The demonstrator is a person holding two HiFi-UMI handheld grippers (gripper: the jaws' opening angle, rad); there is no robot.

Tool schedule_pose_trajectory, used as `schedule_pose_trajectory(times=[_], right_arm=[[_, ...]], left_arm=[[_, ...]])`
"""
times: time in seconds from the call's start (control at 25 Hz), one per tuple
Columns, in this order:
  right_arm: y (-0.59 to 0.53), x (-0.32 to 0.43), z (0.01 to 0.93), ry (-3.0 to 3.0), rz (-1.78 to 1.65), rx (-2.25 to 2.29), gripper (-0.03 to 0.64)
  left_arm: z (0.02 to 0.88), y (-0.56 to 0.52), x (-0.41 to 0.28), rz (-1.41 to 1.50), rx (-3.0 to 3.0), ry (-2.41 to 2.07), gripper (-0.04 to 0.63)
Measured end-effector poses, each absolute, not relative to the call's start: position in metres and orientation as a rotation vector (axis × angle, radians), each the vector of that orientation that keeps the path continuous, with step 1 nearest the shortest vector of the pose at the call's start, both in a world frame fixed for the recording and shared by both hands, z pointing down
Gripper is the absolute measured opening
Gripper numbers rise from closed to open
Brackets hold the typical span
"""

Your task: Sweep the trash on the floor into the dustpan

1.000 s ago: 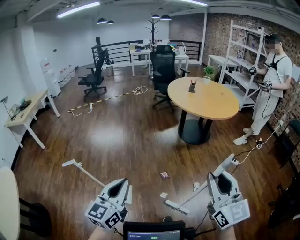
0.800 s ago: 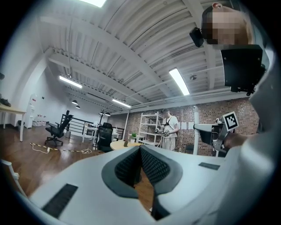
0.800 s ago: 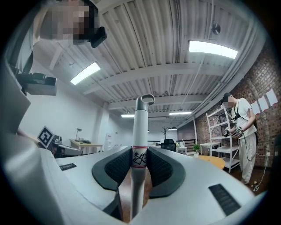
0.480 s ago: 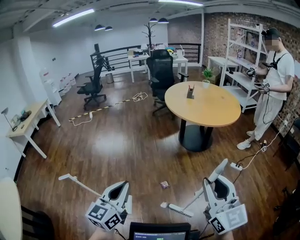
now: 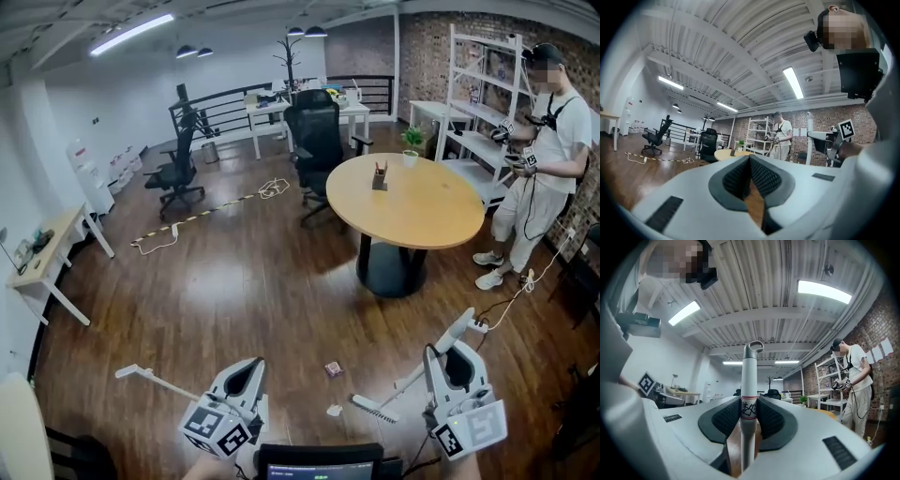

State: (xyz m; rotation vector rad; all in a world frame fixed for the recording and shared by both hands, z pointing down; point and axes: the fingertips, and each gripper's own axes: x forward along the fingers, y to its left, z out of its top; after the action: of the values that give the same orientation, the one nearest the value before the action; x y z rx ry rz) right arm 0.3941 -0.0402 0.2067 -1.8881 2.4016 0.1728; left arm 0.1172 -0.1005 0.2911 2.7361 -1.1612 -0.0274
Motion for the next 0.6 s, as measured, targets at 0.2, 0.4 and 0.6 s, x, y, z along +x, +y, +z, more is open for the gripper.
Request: schedule_pose_trajectory(times=[0.2,0.4,0.6], right_arm=[[-0.084,0.368,0.218,2.295,0.155,-2.008,0.127],[-0.123,0.335,0.228,2.228,0.149,-2.058,0.127],[-0.141,0.309,0.246,2.223,0.128,-2.069,0.127]], left_arm=[[0.294,-0.149,0.077,-0.006,2.774,-1.062,0.012],[0.296,-0.191,0.032,-0.005,2.792,-1.023,0.012],[0.312,-0.216,0.001,-0.030,2.777,-1.047,0.012]])
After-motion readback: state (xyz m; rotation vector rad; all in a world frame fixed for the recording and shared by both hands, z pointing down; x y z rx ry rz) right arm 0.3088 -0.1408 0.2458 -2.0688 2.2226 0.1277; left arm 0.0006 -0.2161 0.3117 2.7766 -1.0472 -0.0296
